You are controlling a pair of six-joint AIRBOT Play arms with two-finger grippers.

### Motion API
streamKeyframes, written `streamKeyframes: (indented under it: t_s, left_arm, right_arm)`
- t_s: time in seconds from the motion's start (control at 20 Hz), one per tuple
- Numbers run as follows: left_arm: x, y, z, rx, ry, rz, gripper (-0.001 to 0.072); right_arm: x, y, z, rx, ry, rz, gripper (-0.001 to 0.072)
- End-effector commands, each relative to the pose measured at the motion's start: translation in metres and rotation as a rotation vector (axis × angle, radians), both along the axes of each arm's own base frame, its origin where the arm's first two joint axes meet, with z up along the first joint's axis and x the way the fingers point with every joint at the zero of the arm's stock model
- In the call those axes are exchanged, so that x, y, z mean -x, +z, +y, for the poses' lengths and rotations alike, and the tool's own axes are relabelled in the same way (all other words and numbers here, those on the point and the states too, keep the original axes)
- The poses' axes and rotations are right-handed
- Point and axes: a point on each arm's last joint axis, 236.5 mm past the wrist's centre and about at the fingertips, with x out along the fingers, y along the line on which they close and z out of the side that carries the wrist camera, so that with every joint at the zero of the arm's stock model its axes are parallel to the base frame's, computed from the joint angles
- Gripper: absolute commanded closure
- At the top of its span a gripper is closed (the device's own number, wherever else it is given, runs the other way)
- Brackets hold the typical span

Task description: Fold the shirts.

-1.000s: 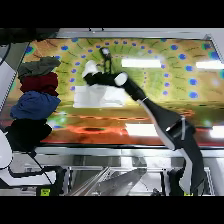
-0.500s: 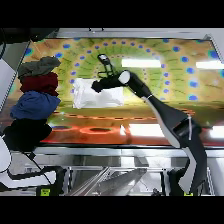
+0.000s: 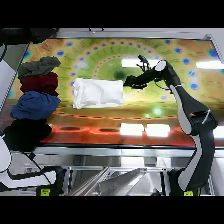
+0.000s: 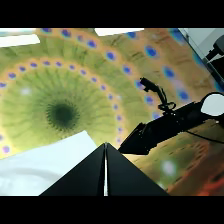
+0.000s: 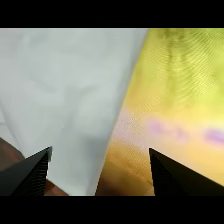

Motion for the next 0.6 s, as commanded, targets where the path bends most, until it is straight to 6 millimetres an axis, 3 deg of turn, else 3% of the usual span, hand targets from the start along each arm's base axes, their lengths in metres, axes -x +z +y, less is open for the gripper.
streamKeyframes:
  t_s: [0.0,0.1,0.25,0.35,0.4,0.45,0.5,0.55]
  left_arm:
    - [0.000,-0.001,0.000,-0.001,-0.001,0.005,0.0694]
    - [-0.001,-0.002,0.000,-0.001,-0.001,0.007,0.0693]
    - [-0.006,-0.010,0.001,0.000,-0.002,0.025,0.0694]
    - [-0.009,-0.019,0.000,0.000,-0.010,0.049,0.0694]
    - [-0.011,-0.024,0.001,-0.001,-0.013,0.063,0.0694]
    - [-0.013,-0.029,0.001,-0.001,-0.016,0.076,0.0694]
    - [-0.014,-0.034,0.000,-0.002,-0.020,0.090,0.0694]
    - [-0.014,-0.038,0.000,-0.003,-0.025,0.102,0.0694]
  right_arm:
    - [-0.008,-0.035,0.017,-0.107,-0.063,0.073,0.0016]
    - [-0.012,-0.035,0.038,-0.211,-0.074,0.078,0.0016]
    - [-0.015,-0.045,0.056,-0.228,-0.095,0.068,0.0016]
    - [-0.011,-0.041,0.071,-0.252,-0.086,0.065,0.0018]
    - [-0.009,-0.036,0.080,-0.276,-0.078,0.061,0.0066]
    - [-0.006,-0.031,0.089,-0.301,-0.067,0.059,0.0231]
    - [-0.004,-0.024,0.098,-0.335,-0.057,0.058,0.0338]
    - [0.000,-0.014,0.106,-0.376,-0.029,0.043,0.0578]
